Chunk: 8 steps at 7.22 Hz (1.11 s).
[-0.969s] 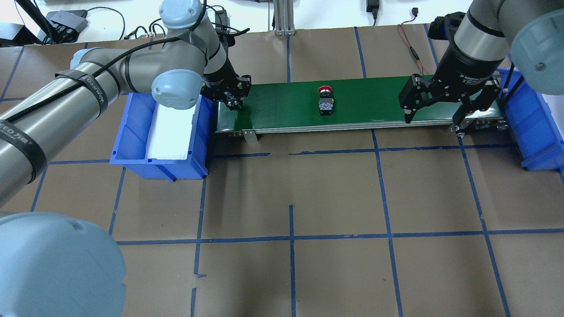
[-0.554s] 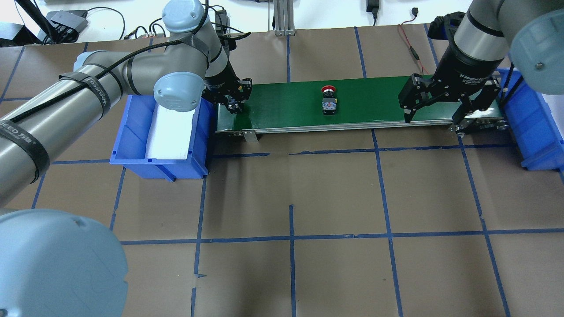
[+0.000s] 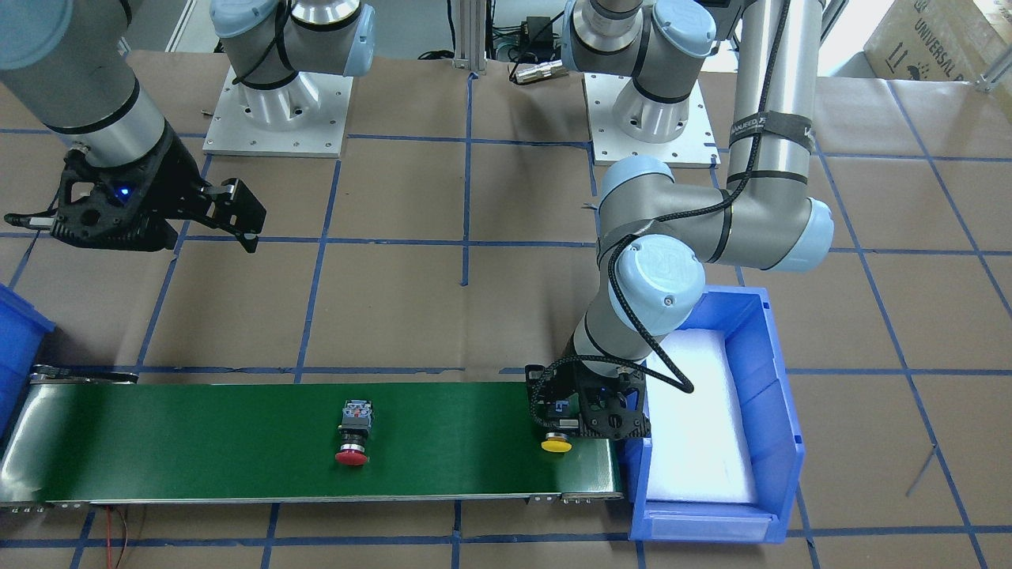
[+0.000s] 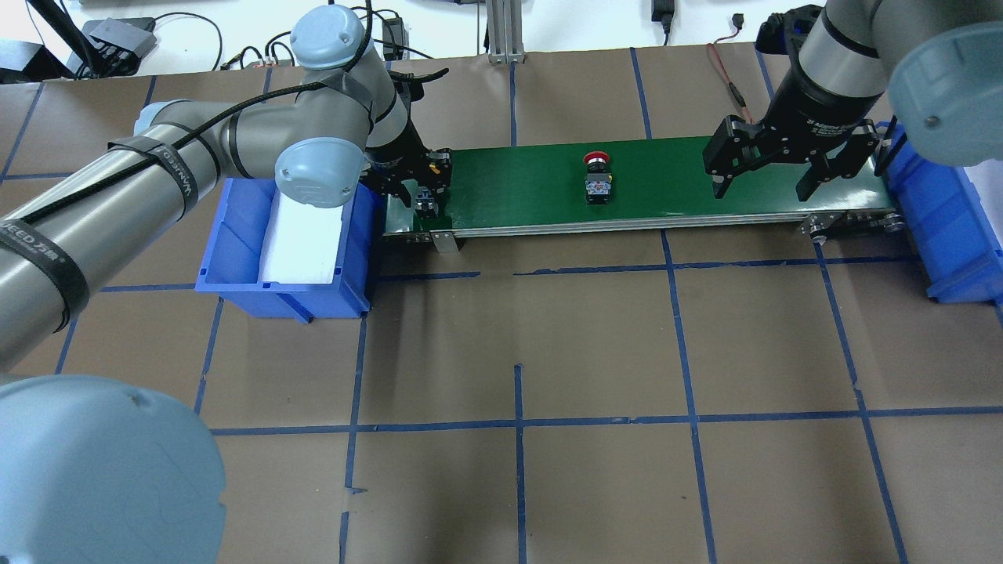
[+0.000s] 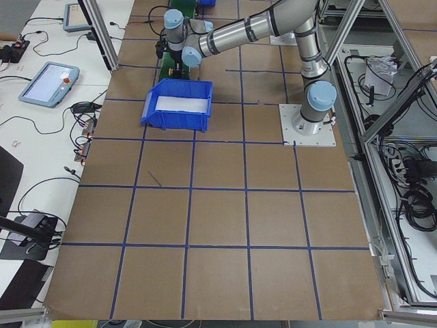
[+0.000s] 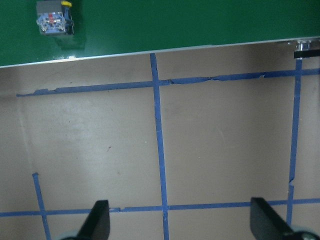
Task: Transport two buttons from left to right
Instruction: 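Raise the left gripper over its bin while the right gripper reaches the red button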
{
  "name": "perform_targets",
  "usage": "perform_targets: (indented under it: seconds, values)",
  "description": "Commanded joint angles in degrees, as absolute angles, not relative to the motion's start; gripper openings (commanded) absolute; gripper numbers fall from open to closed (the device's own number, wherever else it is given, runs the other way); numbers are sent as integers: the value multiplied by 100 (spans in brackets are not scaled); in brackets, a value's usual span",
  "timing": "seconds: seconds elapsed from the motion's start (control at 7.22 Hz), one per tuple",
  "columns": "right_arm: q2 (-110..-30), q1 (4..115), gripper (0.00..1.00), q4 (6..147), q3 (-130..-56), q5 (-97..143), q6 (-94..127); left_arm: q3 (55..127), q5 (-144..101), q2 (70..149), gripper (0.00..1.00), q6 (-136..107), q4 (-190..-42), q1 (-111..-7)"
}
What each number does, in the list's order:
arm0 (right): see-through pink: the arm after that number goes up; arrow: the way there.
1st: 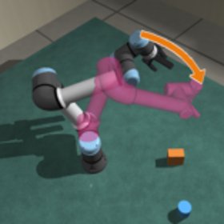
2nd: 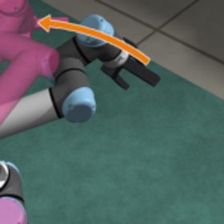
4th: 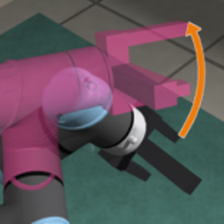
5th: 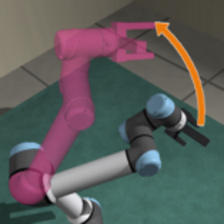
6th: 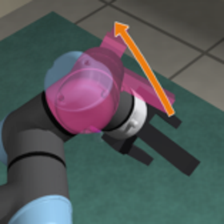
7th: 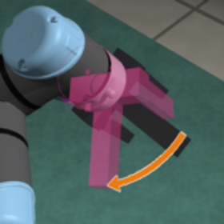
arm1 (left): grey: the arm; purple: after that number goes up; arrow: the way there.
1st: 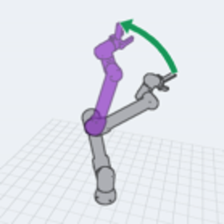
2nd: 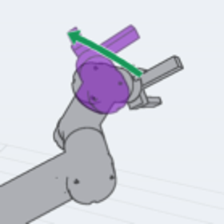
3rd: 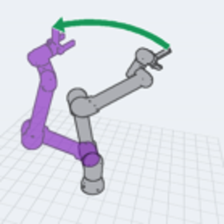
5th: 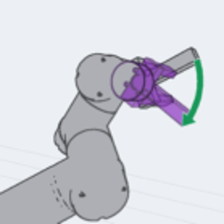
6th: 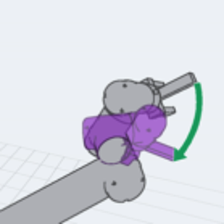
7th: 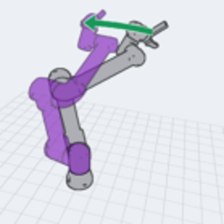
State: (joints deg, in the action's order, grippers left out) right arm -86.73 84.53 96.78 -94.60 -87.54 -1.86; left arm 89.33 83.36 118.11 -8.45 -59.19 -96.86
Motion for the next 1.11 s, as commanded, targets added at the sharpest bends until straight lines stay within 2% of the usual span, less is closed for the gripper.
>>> perform_targets:
  seconds: [0.0, 0.28, 0.42, 0.69, 0.97]
  values:
    - [-8290, 8551, 100, 10445, -9457, -8763, -158, 8825, 8367, 11586, 100, -661, -5941, -9677]
    - [-7913, 8850, 100, 10836, -9448, -8754, 190, 9000, 8848, 10849, 100, -326, -6683, -9337]
    - [-7484, 8859, 100, 11342, -9448, -8536, 289, 8974, 8859, 10489, 100, -299, -7367, -9056]
    - [-7164, 8859, 100, 11731, -9431, -8473, 316, 9253, 8851, 9470, 100, 261, -8697, -8168]
    - [-7032, 8859, 100, 11883, -9413, -8473, 656, 9028, 8903, 8862, 100, 194, -9488, -8366]
